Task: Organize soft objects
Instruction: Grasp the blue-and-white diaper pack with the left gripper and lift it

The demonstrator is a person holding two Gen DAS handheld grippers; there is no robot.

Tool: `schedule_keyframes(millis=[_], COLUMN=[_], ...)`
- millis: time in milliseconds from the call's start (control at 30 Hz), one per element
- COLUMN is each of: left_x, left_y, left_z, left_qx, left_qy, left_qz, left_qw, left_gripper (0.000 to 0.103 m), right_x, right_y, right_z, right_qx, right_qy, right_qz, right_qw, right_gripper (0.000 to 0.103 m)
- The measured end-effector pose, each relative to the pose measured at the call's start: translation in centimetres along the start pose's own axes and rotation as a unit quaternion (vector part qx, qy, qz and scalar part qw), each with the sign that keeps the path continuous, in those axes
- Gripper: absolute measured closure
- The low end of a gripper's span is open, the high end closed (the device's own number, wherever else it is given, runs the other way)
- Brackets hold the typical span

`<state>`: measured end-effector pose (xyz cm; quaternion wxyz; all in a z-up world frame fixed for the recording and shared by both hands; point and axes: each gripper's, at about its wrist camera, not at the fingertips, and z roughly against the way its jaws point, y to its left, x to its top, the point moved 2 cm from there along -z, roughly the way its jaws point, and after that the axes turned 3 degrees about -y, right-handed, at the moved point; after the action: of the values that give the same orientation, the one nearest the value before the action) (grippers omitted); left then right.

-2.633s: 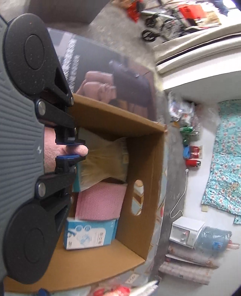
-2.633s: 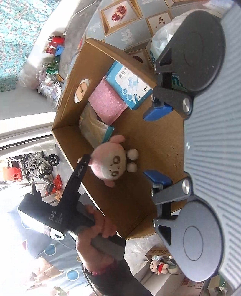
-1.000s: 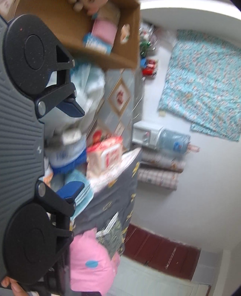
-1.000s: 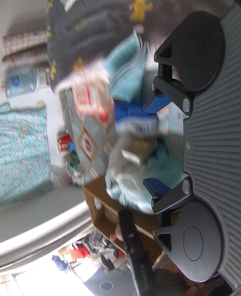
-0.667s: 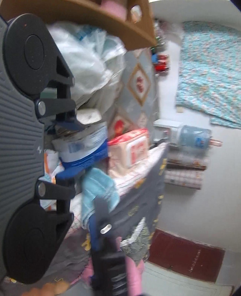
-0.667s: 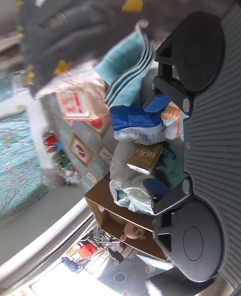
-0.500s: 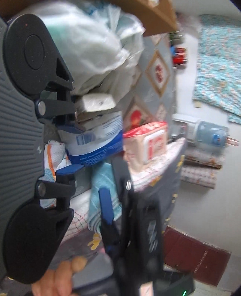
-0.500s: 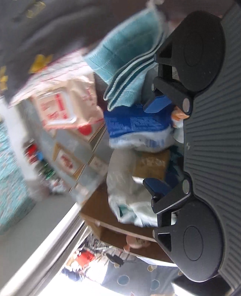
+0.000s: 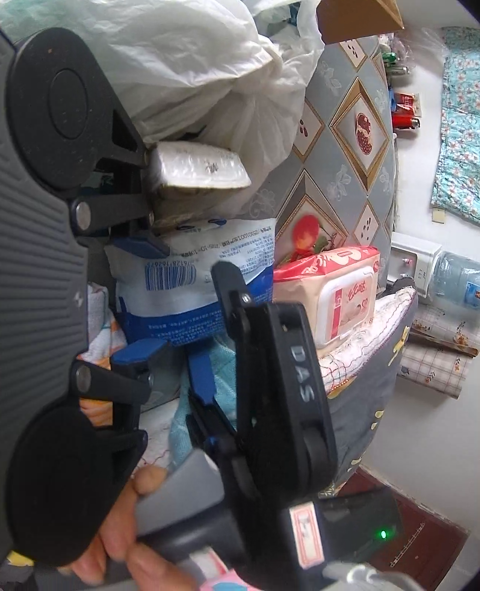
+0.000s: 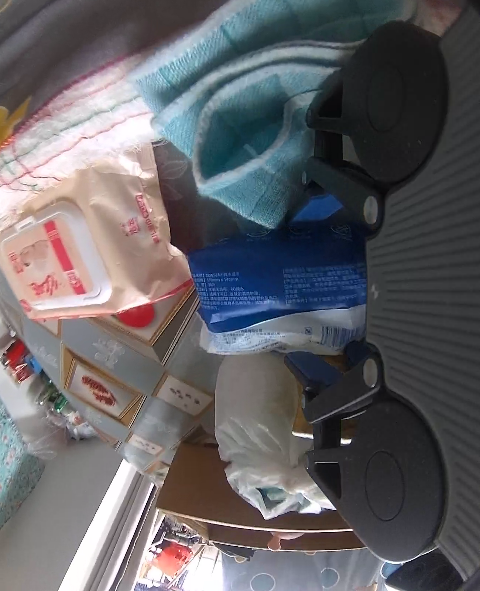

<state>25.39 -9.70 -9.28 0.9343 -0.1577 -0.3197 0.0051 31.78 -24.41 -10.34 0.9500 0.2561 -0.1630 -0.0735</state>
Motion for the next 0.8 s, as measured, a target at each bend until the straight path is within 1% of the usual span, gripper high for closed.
schedule_keyframes(millis=[133,200,233,267,300,400,467,633,800], left_x=[0.3,0.4,0.4,0.4,0.5,0.6,0.7,1.1,1.8], left_y=[-0.2,-0.2,-0.2,-0.1,-0.1,-0.3,-0.5,-1.7,-2.8], left_z=[-0.4,-0.5,-0.6,-0.6,-0.6,-0.2,0.1,2.1,5.7], left_qx=[0.003,0.004,0.001,-0.001,-0.004,-0.01,-0.012,-0.023,-0.034], left_qy=[0.003,0.003,0.003,0.004,0.003,0.0,-0.005,-0.037,-0.078], left_qz=[0.004,0.007,0.01,0.013,0.014,0.011,0.005,-0.011,-0.025], left_qw=[1.0,1.0,0.9999,0.9999,0.9999,0.9999,0.9999,0.999,0.9961], left_gripper=[0.05,0.05,0.051,0.053,0.06,0.064,0.065,0.065,0.065], right_x=[-0.6,-0.9,-1.0,-1.1,-1.2,-1.4,-1.5,-1.8,-2.2], right_y=[0.1,0.0,-0.1,-0.3,-0.4,-0.8,-0.8,-0.2,1.2], right_z=[-0.7,-0.5,-0.3,0.0,0.2,1.0,1.8,5.2,9.3], right_qx=[-0.002,0.0,0.006,0.01,0.014,0.023,0.028,0.044,0.069], right_qy=[-0.002,-0.01,-0.012,-0.015,-0.017,-0.027,-0.036,-0.072,-0.104], right_qz=[0.012,0.013,0.009,0.006,0.004,-0.006,-0.01,-0.007,0.0], right_qw=[1.0,1.0,1.0,1.0,1.0,0.999,0.999,0.996,0.992], right_gripper=[0.029,0.041,0.044,0.05,0.054,0.057,0.058,0.059,0.059])
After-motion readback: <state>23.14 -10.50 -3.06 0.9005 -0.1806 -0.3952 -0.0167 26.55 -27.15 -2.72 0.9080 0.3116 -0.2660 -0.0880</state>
